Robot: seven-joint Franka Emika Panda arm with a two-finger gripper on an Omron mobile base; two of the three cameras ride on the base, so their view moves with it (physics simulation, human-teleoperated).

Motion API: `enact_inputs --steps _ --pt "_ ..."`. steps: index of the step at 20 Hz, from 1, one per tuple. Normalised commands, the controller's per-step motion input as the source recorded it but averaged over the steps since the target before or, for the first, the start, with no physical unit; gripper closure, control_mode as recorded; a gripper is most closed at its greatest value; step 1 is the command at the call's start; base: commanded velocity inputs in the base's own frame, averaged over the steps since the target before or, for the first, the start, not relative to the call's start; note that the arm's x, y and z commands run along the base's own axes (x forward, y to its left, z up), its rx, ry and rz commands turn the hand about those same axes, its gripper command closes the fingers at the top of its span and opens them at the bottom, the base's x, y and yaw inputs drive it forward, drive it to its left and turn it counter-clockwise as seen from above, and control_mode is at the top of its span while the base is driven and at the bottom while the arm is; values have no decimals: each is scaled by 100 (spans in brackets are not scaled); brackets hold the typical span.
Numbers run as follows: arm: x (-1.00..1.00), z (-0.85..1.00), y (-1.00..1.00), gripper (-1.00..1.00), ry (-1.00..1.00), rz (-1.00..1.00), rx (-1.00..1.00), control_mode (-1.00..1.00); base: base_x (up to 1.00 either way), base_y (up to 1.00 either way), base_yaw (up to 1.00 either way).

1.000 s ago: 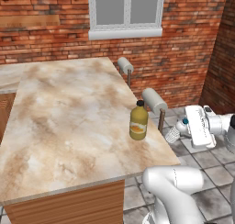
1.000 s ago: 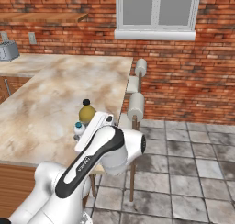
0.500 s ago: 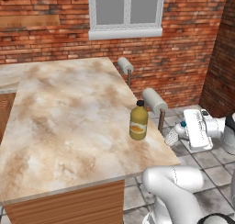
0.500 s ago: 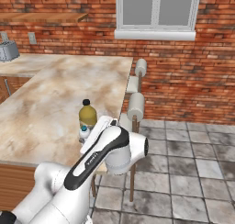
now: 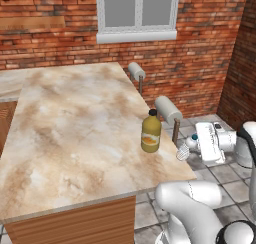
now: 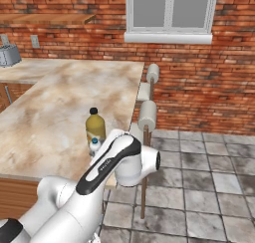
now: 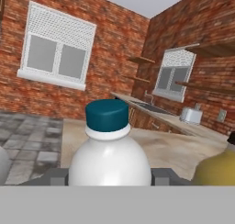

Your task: Move the drinks to the dining counter.

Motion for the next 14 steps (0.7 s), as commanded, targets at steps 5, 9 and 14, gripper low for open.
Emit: enact_inputs --steps 5,9,14 --pt "23 -21 0 100 7 -6 0 -100 0 0 0" --pt "25 -21 0 100 5 -6 0 -100 0 0 0" --pt "24 -18 0 100 0 -5 0 -100 0 0 0"
